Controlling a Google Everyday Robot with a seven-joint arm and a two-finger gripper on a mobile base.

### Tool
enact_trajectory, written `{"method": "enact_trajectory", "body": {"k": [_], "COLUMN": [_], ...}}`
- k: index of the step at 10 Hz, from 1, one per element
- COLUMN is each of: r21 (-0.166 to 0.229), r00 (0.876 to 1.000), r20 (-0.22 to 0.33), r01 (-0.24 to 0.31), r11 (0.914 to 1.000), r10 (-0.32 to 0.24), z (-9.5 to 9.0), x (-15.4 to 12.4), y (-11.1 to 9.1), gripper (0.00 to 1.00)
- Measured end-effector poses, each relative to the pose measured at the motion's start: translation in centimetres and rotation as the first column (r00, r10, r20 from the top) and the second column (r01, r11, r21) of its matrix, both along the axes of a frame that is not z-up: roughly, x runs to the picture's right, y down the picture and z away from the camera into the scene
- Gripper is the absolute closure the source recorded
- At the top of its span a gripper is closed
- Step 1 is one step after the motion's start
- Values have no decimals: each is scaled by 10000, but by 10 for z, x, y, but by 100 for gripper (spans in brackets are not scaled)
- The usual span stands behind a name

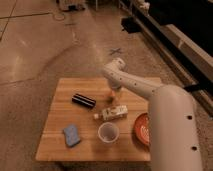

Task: Place the pepper in the ceramic bowl

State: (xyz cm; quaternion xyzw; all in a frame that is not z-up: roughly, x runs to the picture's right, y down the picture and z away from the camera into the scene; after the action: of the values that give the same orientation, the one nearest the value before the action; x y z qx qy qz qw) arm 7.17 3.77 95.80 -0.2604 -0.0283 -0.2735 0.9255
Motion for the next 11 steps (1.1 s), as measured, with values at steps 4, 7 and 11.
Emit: {"method": "enact_trajectory", "body": {"k": [4,7,11], "r21": [-8,-21,-32], "r00": [10000,10000,9999], "r20": [-7,15,37], "r01": [52,98,139], "r11": [10000,9999,9999], "r10": [-52,-98,-139], "z": [8,16,20], "x": [-2,-6,-8], "y": [-1,0,1], "gripper": [35,48,49]}}
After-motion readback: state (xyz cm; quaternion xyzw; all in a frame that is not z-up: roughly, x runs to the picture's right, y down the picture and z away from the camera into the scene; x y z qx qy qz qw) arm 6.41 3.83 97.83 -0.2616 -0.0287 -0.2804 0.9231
